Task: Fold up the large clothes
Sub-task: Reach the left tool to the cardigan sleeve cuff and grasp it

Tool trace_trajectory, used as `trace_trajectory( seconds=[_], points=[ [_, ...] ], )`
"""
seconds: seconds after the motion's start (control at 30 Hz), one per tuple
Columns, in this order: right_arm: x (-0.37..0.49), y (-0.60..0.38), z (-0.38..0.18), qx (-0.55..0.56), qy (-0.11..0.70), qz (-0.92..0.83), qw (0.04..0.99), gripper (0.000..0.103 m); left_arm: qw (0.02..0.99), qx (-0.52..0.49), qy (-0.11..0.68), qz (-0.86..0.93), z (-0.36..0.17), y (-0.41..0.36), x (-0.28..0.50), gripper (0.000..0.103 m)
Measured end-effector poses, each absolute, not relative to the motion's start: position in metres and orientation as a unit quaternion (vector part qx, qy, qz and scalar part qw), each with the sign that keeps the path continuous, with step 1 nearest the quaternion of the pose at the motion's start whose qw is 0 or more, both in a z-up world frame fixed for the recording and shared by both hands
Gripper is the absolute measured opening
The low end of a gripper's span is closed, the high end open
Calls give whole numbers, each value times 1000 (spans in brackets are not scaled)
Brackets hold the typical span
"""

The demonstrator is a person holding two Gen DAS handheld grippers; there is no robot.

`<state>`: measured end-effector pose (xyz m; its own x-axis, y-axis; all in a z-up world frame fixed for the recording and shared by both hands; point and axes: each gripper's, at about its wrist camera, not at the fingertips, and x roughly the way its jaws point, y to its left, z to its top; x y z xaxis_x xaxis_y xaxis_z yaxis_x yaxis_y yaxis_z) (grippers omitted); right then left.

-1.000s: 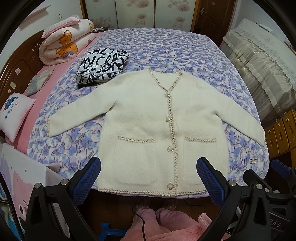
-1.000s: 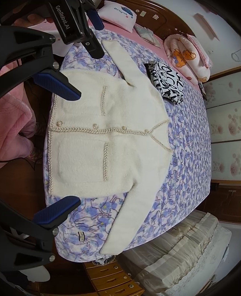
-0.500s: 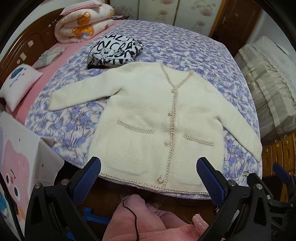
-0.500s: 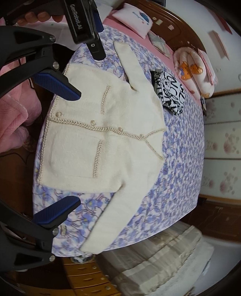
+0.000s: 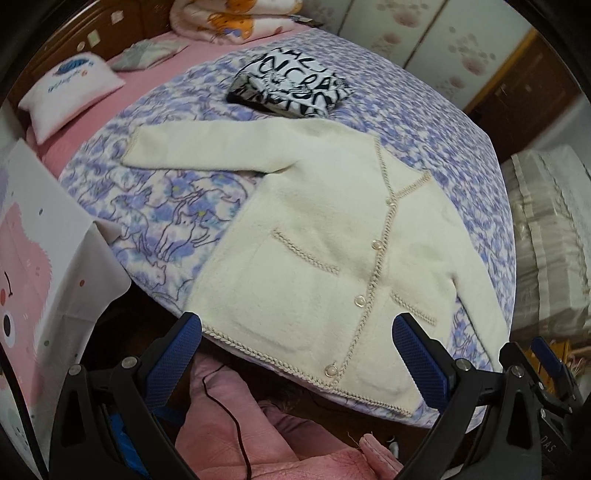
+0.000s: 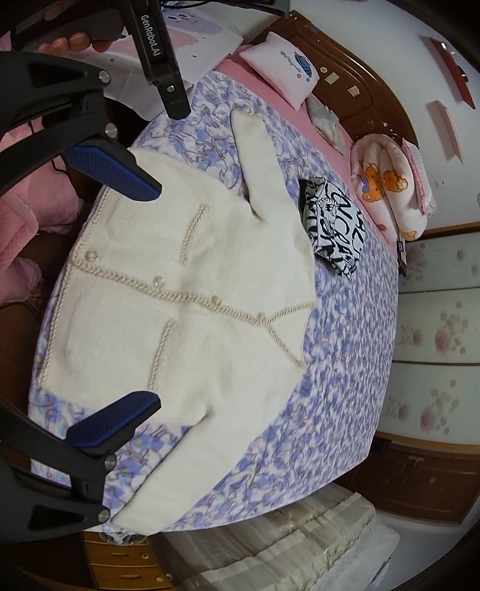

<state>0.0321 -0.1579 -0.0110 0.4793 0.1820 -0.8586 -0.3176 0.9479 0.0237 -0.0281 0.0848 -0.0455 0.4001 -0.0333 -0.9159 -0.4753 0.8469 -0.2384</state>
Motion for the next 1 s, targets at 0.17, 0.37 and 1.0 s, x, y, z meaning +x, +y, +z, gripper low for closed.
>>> trace_trajectory(
  seconds=[0.17, 0.37, 1.0],
  points=[
    [52, -122, -26, -69, 504, 136, 850, 103, 775, -284, 544, 149, -70, 145, -14, 102],
    [80, -76, -45, -52, 540, 119, 832, 103, 745, -316, 567, 153, -97, 224, 13, 102],
    [145, 67, -90, -50, 640, 51, 765, 103, 697, -390, 570, 196, -205, 472, 99, 102]
  ],
)
